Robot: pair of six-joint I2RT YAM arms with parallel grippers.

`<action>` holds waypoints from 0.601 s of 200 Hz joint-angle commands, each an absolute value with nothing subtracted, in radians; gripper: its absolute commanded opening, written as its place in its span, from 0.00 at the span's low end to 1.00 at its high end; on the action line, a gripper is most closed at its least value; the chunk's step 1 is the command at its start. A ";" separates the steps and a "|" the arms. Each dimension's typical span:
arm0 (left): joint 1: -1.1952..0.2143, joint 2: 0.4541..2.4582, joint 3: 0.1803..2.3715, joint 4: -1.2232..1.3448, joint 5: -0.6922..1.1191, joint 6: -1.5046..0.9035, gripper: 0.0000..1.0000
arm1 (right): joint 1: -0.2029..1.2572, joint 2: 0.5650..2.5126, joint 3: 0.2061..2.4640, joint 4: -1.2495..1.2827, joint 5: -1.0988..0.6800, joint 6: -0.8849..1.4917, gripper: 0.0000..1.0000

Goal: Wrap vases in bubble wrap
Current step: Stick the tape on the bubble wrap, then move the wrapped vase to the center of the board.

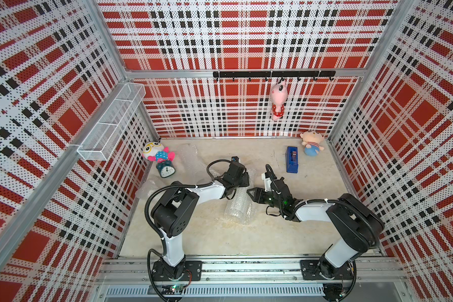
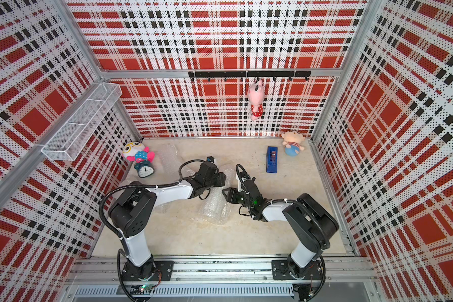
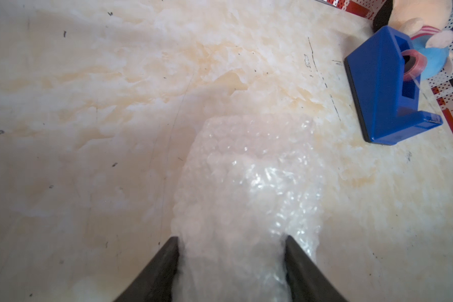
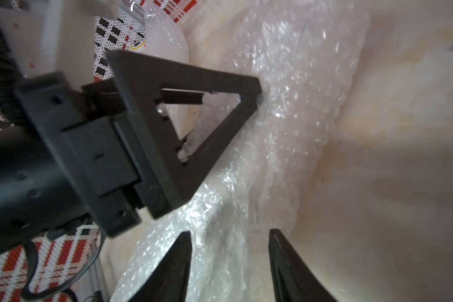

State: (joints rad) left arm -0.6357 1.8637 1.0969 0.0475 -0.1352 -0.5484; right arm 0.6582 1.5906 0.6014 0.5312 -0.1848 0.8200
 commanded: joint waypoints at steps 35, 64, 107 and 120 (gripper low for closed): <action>-0.636 1.886 1.121 -0.098 -0.291 -0.588 0.60 | 0.581 1.291 0.508 0.355 -0.038 0.687 0.70; -0.634 1.898 1.147 -0.120 -0.363 -0.614 0.60 | 0.549 1.187 0.488 0.273 0.010 0.640 0.71; -0.573 1.937 1.214 -0.130 -0.395 -0.638 0.60 | 0.541 1.099 0.478 0.211 0.041 0.602 0.73; -0.547 1.958 1.254 -0.137 -0.414 -0.635 0.60 | 0.540 1.089 0.472 0.201 0.044 0.597 0.74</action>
State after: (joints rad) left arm -0.6086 1.9049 1.1976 -0.0731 -0.3267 -0.6331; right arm 0.5465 1.1191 0.4904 0.2527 0.0113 0.6308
